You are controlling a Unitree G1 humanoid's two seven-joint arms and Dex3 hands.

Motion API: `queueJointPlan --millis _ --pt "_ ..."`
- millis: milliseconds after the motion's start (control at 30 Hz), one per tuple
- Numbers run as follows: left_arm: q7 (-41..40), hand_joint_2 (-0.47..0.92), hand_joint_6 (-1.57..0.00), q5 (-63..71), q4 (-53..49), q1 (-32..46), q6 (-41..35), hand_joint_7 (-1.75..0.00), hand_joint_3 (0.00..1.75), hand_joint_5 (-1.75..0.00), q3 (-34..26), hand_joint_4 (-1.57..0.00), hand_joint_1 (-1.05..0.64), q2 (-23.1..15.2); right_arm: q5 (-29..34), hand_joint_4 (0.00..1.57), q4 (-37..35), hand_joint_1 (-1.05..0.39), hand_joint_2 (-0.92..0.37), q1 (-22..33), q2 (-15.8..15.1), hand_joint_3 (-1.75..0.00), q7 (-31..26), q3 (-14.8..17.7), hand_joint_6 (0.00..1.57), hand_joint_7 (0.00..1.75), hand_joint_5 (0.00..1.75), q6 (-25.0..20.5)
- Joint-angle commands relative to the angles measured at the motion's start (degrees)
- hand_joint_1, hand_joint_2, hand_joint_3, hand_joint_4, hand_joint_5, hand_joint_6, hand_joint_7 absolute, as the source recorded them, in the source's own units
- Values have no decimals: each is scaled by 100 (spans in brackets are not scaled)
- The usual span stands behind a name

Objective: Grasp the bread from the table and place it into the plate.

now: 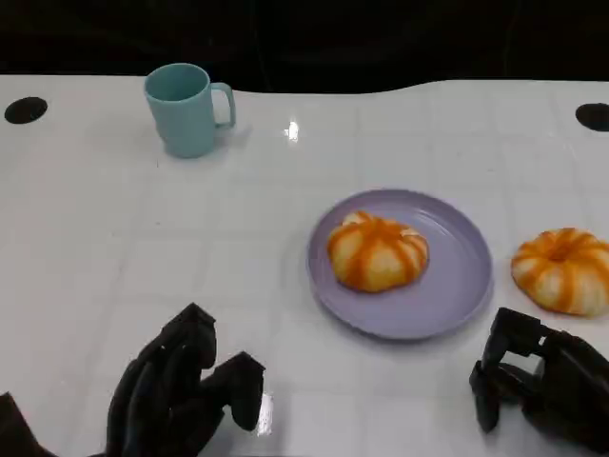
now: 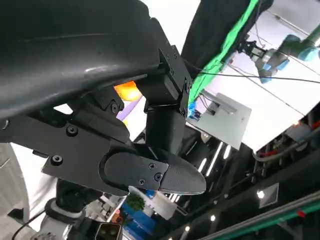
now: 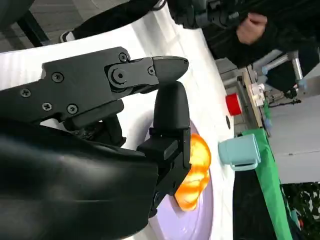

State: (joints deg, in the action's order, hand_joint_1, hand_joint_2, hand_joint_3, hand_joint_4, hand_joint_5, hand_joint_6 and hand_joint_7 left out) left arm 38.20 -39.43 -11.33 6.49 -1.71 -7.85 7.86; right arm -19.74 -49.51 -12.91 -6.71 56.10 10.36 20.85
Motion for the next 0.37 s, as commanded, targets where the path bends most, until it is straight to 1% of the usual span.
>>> queueJointPlan --millis 33,233,367 --pt "95 92 -80 -6 66 69 -43 -175 15 -175 -64 -109 -78 -77 73 73 27 -61 -92 49 -82 -18 -87 -11 66 155 175 78" --pt "164 92 -80 -30 19 -11 -122 -172 13 -175 -138 -109 -78 -158 137 72 60 -61 -92 54 -76 -20 -181 -66 65 155 175 135" --pt "240 92 -80 -35 -46 -66 -177 -171 12 -175 -186 -108 -77 -191 165 72 19 -61 -92 35 -66 -22 -163 -49 64 159 175 173"
